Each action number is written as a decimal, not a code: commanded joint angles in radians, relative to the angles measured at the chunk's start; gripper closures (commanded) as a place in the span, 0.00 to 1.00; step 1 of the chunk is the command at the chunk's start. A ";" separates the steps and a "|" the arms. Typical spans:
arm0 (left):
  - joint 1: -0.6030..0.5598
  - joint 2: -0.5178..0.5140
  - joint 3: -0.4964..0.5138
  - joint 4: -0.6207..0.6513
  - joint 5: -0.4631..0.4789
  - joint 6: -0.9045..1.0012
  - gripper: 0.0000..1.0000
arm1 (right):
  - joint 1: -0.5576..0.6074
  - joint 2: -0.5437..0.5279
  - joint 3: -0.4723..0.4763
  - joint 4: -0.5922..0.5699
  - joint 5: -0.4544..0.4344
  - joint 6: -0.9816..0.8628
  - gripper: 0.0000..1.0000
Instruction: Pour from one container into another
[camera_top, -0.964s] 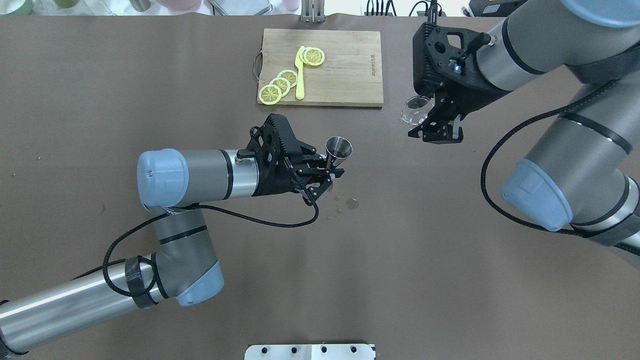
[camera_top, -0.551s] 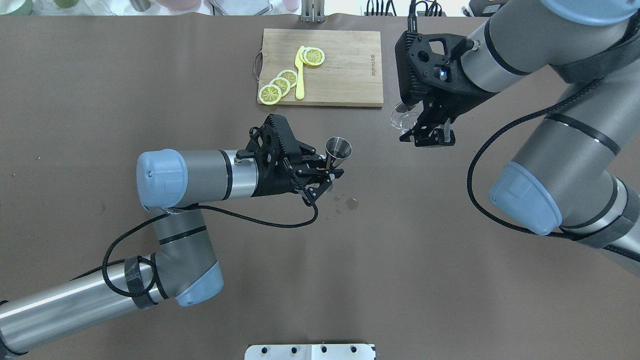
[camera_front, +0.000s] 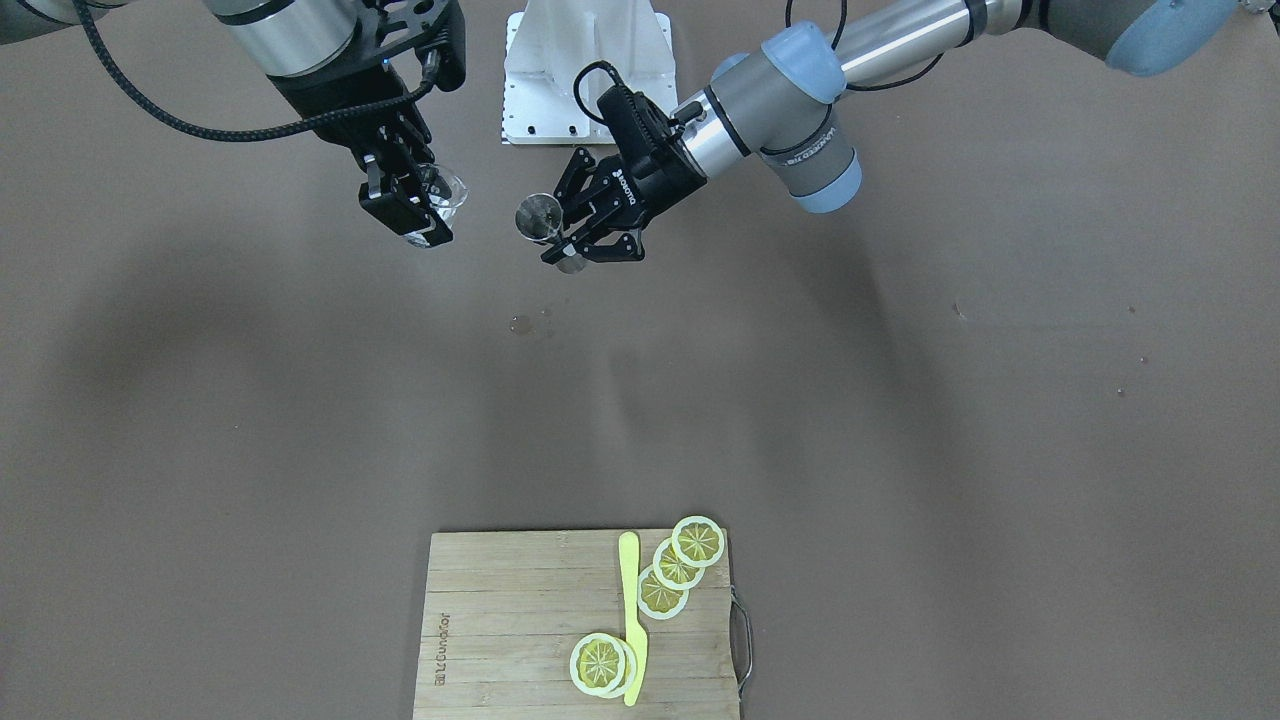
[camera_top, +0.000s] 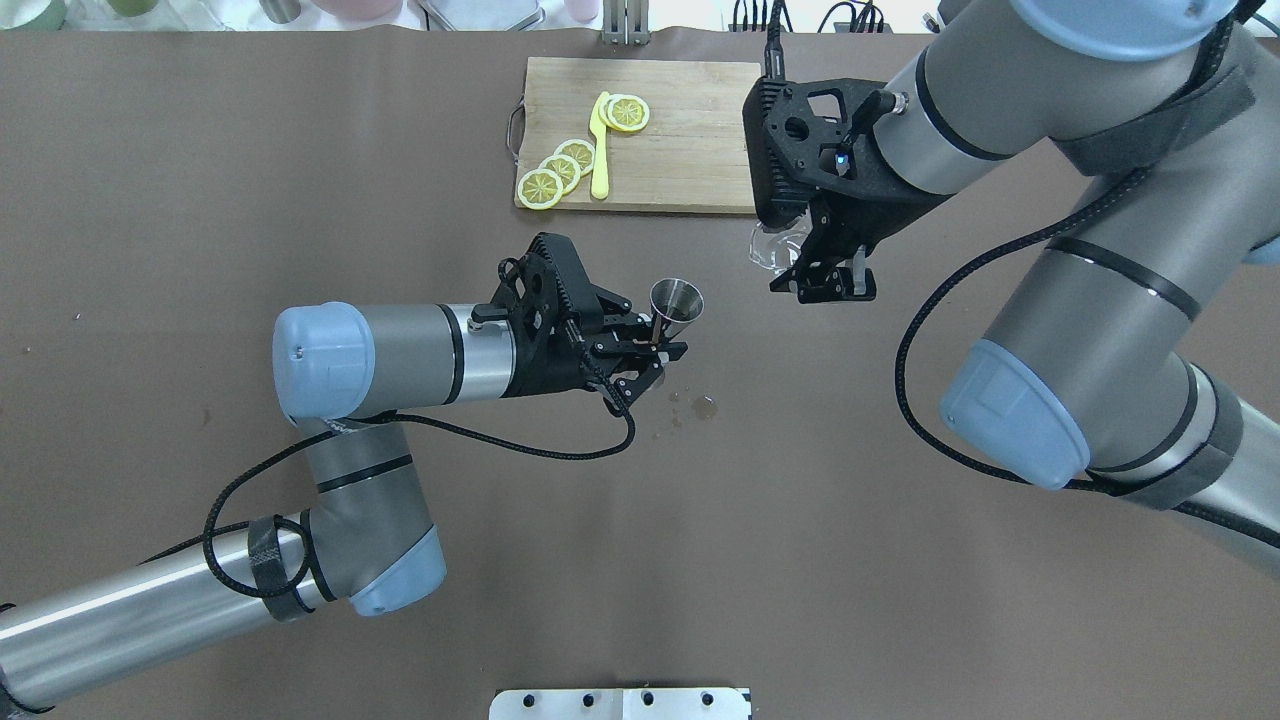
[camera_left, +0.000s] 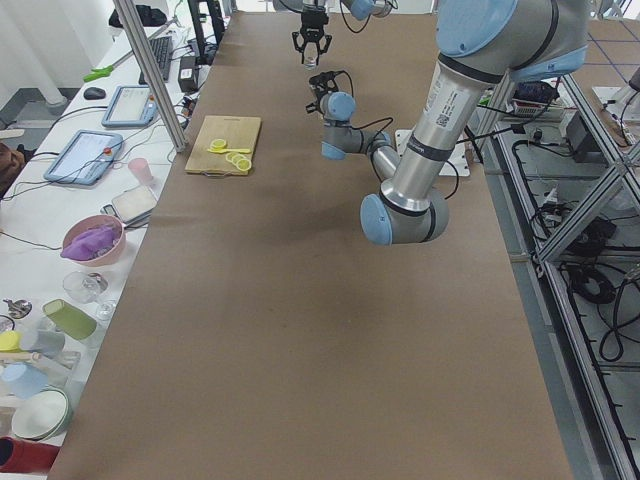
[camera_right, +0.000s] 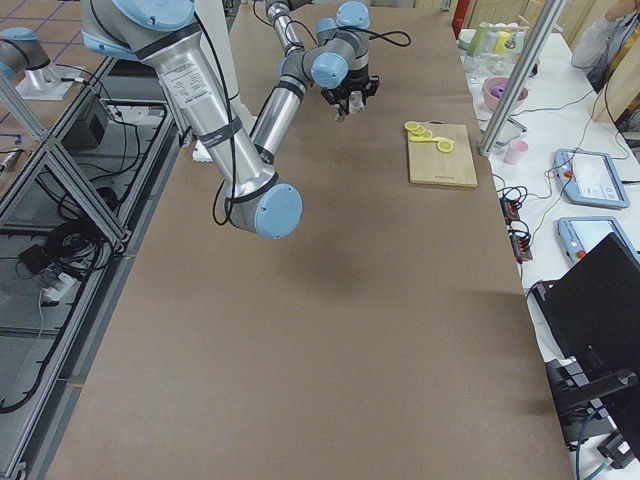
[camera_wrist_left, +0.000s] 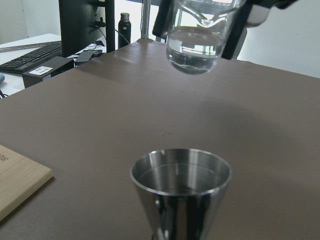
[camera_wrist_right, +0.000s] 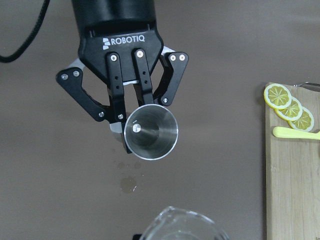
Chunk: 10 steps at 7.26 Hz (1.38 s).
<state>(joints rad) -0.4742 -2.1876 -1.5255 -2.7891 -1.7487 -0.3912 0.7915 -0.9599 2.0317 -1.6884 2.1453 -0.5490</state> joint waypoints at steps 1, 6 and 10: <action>0.000 0.000 -0.001 -0.001 0.000 0.000 1.00 | -0.040 0.027 -0.005 -0.026 -0.043 0.001 1.00; 0.000 -0.001 0.001 0.000 0.001 0.000 1.00 | -0.054 0.081 -0.016 -0.106 -0.097 0.004 1.00; 0.000 0.000 0.002 0.000 0.003 0.000 1.00 | -0.069 0.112 -0.021 -0.178 -0.145 0.004 1.00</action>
<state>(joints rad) -0.4733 -2.1877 -1.5235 -2.7888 -1.7469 -0.3905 0.7288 -0.8605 2.0130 -1.8409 2.0164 -0.5446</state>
